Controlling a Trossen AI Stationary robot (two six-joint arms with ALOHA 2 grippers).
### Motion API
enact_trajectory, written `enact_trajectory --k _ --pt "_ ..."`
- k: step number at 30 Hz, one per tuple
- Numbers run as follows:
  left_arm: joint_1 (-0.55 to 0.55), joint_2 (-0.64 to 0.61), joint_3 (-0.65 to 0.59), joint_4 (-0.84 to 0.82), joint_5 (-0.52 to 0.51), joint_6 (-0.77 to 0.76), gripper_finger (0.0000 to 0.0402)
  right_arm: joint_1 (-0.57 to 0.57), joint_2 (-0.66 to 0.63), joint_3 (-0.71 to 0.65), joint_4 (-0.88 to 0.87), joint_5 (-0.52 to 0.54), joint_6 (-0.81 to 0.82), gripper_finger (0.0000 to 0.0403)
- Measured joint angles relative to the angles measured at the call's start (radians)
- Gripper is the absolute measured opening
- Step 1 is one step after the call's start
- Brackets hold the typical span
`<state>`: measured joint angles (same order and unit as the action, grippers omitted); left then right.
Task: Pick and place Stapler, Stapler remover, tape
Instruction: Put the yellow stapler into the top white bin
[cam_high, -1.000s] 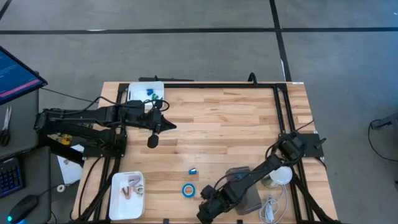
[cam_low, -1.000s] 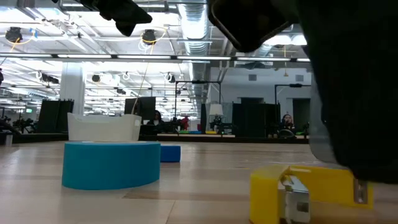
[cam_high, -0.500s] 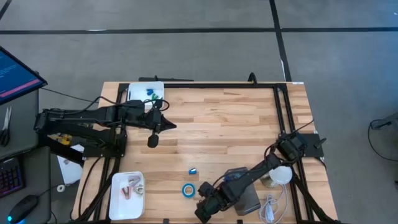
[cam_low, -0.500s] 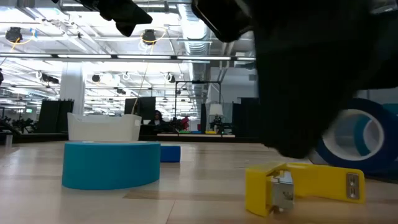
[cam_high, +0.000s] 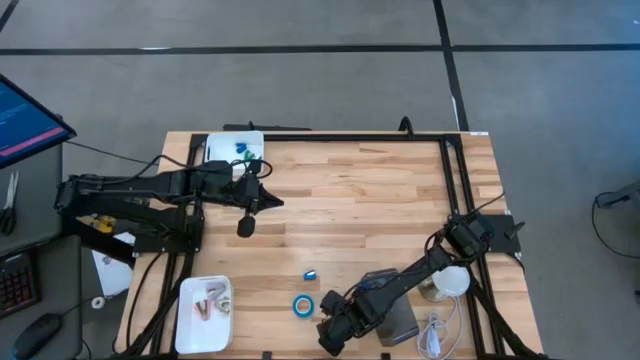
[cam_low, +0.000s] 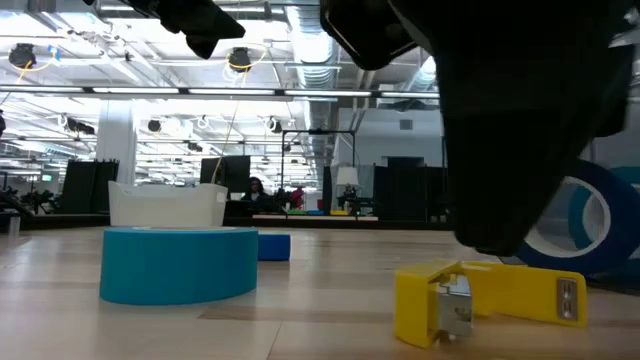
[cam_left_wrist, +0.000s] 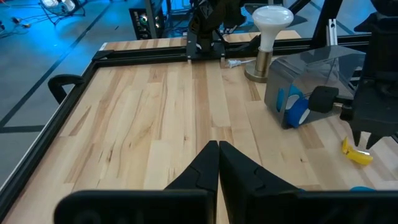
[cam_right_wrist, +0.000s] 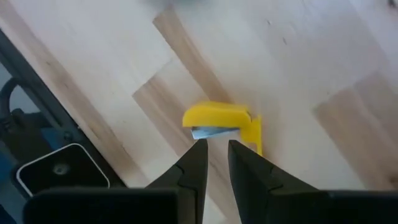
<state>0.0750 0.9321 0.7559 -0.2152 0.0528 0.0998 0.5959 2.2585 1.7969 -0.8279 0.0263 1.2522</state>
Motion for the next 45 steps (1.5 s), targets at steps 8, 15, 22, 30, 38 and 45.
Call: enact_trajectory --k 8,15,22,30,38,45 --pt "0.000 0.000 0.000 0.000 0.000 0.000 0.0004 -0.011 0.000 0.001 0.029 -0.027 -0.219 0.0059" --pt "0.000 0.000 0.000 0.000 0.000 0.000 0.0004 -0.016 -0.001 0.001 0.016 -0.029 -0.384 0.0059" --pt "0.000 0.000 0.000 0.001 0.000 0.000 0.0004 -0.036 -0.001 0.001 -0.082 -0.030 -0.451 0.0059" --pt "0.000 0.000 0.000 0.002 0.000 0.000 0.0004 -0.076 -0.002 0.001 -0.111 -0.120 -0.500 0.0067" --pt "0.000 0.000 0.000 0.005 0.000 0.000 0.0004 -0.087 -0.002 0.001 -0.102 -0.186 -0.499 0.0121" --pt "0.000 0.000 0.000 0.007 0.000 0.001 0.0004 -0.086 -0.002 0.001 -0.075 -0.187 -0.495 0.0147"
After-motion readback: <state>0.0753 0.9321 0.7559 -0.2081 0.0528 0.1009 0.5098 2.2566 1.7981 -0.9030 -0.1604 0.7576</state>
